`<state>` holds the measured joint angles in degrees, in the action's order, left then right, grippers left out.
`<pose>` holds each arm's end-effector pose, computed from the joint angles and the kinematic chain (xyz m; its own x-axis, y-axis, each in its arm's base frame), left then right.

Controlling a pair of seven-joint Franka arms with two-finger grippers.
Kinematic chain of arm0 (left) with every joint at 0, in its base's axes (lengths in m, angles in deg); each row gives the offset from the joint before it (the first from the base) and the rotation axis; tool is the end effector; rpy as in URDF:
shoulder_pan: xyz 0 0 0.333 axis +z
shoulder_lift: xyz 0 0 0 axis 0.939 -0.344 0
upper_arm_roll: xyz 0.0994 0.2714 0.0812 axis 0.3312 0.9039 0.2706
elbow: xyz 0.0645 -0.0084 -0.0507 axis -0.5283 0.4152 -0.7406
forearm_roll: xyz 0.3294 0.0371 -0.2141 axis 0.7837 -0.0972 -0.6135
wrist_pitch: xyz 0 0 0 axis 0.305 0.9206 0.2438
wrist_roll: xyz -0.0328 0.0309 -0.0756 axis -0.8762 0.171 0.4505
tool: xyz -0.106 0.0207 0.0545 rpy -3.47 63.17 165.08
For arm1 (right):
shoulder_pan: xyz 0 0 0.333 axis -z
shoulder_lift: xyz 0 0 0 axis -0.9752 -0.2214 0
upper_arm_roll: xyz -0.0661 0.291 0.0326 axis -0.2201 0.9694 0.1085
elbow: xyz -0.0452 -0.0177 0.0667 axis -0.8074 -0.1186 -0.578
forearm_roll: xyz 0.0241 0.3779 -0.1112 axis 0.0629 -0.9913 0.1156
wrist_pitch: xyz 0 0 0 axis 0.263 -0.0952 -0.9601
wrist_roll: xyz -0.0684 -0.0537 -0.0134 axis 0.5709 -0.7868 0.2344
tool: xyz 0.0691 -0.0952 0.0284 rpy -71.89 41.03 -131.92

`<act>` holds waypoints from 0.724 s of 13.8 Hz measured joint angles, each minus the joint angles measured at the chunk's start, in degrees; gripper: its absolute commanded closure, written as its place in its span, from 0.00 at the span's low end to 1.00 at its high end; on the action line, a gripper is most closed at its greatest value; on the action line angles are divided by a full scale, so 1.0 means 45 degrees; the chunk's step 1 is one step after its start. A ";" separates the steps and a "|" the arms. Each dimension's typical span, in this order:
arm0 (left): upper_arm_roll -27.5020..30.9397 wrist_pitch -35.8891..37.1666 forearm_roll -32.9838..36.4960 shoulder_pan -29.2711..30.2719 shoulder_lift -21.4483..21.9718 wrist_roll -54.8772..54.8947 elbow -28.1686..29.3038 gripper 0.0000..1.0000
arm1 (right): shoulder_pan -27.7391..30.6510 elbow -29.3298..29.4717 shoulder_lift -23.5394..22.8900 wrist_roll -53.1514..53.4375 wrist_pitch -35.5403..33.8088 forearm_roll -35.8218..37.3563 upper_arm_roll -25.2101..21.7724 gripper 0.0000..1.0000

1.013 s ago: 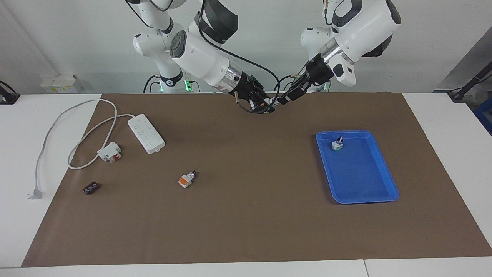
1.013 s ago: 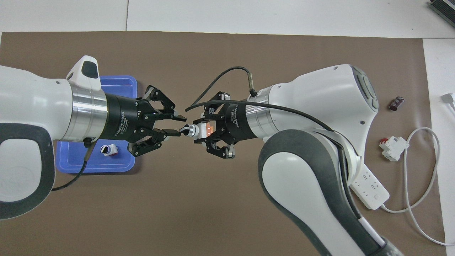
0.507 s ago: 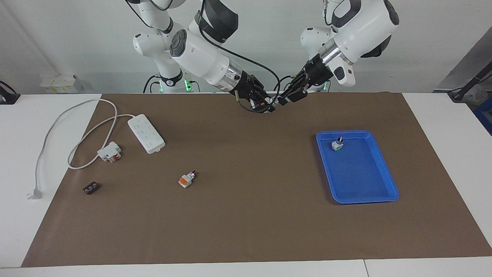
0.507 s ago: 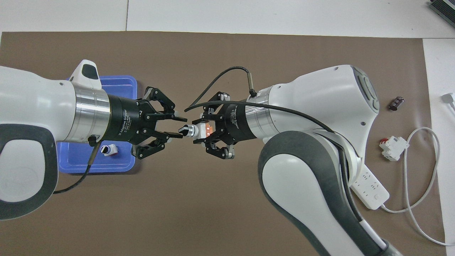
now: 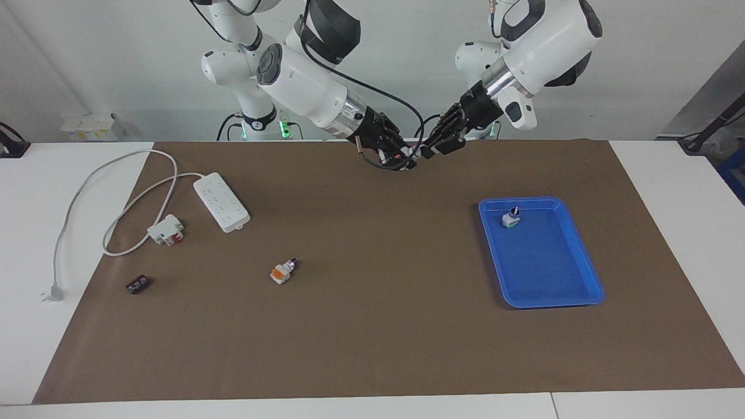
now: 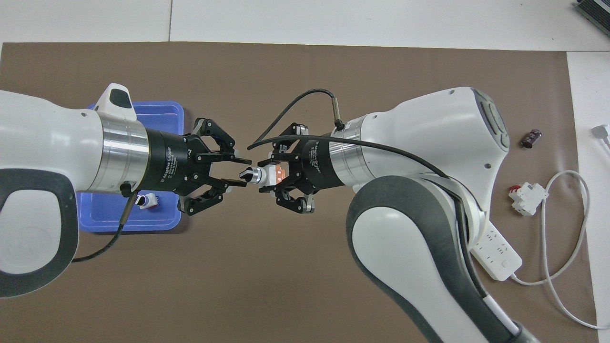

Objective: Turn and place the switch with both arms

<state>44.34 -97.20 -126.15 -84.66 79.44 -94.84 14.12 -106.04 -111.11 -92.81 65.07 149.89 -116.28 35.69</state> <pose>0.5040 -0.2503 0.5770 0.3464 0.7353 -0.5825 0.9380 -0.2800 0.2043 0.5373 0.3534 0.5232 0.0239 -0.7004 -0.7133 -0.9981 -0.0573 0.0228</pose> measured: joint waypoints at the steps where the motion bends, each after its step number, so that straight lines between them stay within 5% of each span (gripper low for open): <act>1: 0.0005 0.0000 0.0003 0.0000 0.0018 -0.0018 0.0000 0.63 | 0.0000 0.0000 0.0001 0.0000 0.0000 0.0000 0.0000 1.00; 4: 0.0007 0.0000 0.0005 0.0001 0.0034 -0.0037 0.0000 0.67 | 0.0000 0.0000 0.0003 0.0000 0.0000 0.0000 0.0000 1.00; 6: 0.0008 0.0000 0.0006 0.0001 0.0034 -0.0050 0.0000 1.00 | -0.0001 0.0000 0.0003 0.0000 0.0000 0.0000 0.0000 1.00; 10: 0.0039 0.0009 0.0020 0.0009 0.0051 -0.0060 0.0006 1.00 | -0.0003 0.0001 0.0012 0.0007 0.0081 0.0000 -0.0002 1.00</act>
<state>44.51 -97.16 -126.06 -84.61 79.67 -95.11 14.14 -106.06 -111.11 -92.75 65.10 150.26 -116.29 35.68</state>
